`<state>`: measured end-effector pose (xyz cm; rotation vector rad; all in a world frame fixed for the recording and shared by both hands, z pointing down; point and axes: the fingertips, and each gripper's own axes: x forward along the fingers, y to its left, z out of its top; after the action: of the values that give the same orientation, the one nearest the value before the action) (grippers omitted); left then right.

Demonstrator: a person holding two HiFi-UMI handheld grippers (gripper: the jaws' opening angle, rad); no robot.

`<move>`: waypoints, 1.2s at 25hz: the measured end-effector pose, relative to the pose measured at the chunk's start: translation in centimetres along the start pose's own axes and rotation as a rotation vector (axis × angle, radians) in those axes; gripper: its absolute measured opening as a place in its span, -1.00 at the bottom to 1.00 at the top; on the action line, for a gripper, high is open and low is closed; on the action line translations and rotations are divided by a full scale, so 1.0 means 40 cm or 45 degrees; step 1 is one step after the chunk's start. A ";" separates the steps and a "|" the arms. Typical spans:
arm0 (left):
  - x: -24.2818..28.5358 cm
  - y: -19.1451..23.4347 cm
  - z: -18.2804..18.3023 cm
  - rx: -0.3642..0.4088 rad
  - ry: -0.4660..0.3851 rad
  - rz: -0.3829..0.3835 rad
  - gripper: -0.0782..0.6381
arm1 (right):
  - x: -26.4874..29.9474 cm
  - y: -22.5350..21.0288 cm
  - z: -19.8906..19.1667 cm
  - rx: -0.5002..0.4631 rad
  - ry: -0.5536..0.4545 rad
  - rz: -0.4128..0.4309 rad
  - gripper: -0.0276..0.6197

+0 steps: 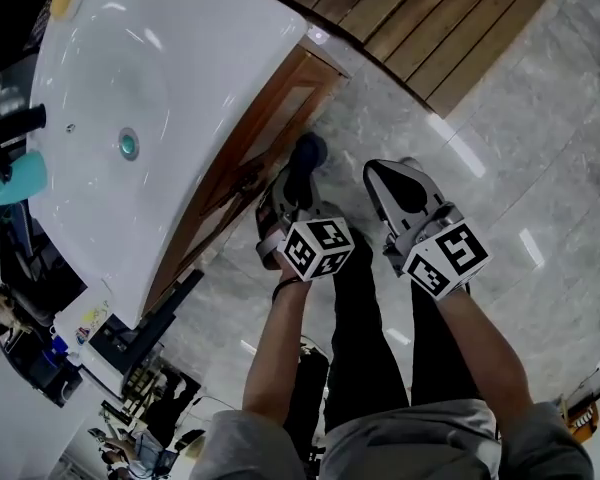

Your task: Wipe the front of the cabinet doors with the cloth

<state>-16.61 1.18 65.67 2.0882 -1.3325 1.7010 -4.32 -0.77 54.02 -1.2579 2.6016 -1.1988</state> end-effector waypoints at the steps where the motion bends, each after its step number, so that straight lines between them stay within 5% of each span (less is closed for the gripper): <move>1: -0.022 0.018 0.009 -0.004 -0.020 0.015 -0.54 | 0.003 0.013 0.002 -0.001 -0.004 0.006 -0.88; 11: -0.219 0.173 0.070 -0.011 -0.160 0.164 -0.54 | 0.038 0.135 0.029 -0.007 -0.045 0.074 -0.88; 25: -0.277 0.270 0.014 0.161 -0.114 0.330 -0.54 | 0.062 0.167 0.003 0.038 -0.047 0.093 -0.88; 30: -0.260 0.289 -0.016 0.126 -0.092 0.347 -0.54 | 0.071 0.177 -0.024 0.058 -0.035 0.097 -0.88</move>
<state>-24.73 0.23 52.43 2.1200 -1.6539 1.8435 -11.22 0.63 50.99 -1.1484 2.5623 -1.2113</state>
